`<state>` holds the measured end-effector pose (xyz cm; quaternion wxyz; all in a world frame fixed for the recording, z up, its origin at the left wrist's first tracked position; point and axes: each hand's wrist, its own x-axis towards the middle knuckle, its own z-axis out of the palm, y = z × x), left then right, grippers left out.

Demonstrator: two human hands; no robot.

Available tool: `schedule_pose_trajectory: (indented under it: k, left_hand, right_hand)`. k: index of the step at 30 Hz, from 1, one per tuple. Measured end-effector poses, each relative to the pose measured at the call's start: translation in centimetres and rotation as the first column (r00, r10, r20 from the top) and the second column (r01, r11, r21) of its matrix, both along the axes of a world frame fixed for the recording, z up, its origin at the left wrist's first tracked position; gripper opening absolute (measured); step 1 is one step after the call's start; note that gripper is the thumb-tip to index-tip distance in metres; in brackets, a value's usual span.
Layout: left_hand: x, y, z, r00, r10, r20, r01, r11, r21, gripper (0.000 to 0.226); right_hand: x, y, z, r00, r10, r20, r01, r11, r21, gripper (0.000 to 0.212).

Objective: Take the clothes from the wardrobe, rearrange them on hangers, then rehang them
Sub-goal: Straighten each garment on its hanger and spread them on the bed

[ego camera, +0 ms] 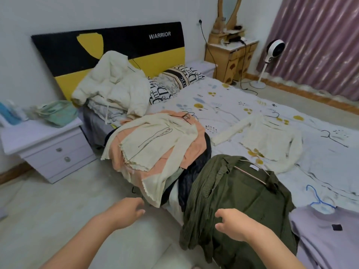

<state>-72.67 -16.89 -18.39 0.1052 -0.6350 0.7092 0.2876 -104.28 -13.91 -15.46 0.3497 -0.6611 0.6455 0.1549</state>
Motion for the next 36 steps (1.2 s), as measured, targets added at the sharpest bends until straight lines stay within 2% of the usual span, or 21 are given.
schedule_pose_trajectory:
  k: [5,12,16,19,24,30,36]
  left_hand:
    - [1.2,-5.6,-1.0,1.000,0.026,-0.013,-0.026,0.999,0.033,0.034]
    - [1.1,-17.9,-0.9,0.997,0.080,-0.022,-0.079,0.997,0.026,0.033]
    - [0.9,-23.7,-1.6,0.985,0.153,-0.083,-0.154,0.988,-0.008,0.031]
    - [0.7,-27.2,-2.9,0.983,0.163,-0.091,-0.161,0.987,0.021,0.030]
    - [2.0,-35.0,-5.2,1.000,0.031,0.003,-0.031,0.998,0.046,0.033]
    - [5.3,-46.7,-7.7,0.986,-0.157,0.047,0.154,0.986,0.068,0.035]
    - [7.3,-57.4,-11.2,0.966,-0.245,0.078,0.238,0.967,0.088,0.043]
  right_hand:
    - [0.4,-7.9,-0.7,0.999,0.033,-0.011,-0.033,0.999,0.002,0.047]
    - [0.4,-20.5,-1.3,0.999,0.039,-0.010,-0.039,0.999,-0.012,0.048]
    - [0.3,-26.6,-1.5,0.998,0.056,-0.034,-0.056,0.998,-0.014,0.040]
    - [0.5,-30.3,-2.3,0.998,0.032,-0.046,-0.033,0.999,-0.014,0.037]
    - [2.4,-36.4,-4.3,0.998,-0.027,-0.052,0.028,1.000,0.010,0.036]
    - [5.8,-44.3,-8.7,0.974,-0.224,-0.029,0.224,0.975,-0.002,0.037]
    - [9.6,-51.2,-14.1,0.923,-0.377,-0.071,0.372,0.925,-0.077,0.038]
